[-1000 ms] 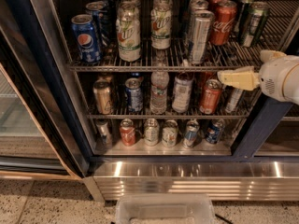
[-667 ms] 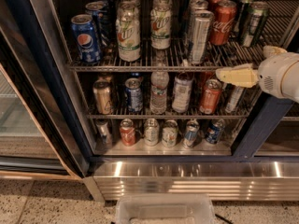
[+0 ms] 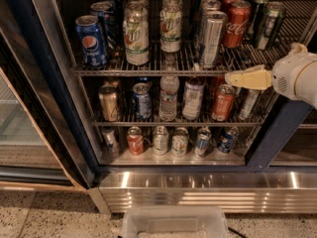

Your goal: Pick green can from top shelf of fridge

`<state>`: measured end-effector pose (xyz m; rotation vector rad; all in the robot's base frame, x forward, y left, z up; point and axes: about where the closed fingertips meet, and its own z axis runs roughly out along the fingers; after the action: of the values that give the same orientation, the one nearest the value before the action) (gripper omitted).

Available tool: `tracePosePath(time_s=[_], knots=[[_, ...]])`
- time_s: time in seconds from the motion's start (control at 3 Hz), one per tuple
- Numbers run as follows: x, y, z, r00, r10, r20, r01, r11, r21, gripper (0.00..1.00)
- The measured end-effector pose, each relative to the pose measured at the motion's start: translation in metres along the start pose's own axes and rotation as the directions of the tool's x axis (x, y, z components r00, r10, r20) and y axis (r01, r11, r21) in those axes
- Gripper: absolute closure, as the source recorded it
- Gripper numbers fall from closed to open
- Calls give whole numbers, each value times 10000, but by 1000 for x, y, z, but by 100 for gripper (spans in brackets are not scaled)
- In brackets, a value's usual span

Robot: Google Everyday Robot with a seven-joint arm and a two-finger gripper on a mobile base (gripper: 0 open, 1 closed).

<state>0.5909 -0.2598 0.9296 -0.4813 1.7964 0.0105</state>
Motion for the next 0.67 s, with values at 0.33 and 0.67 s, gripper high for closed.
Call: tracePosePath(time_s=[0.33,0.67], knots=[[-4,2,-3,9999,23,132,-24,10000,96,0],[-11,-1,-4,9993,73,356,-84,9995,306,0]])
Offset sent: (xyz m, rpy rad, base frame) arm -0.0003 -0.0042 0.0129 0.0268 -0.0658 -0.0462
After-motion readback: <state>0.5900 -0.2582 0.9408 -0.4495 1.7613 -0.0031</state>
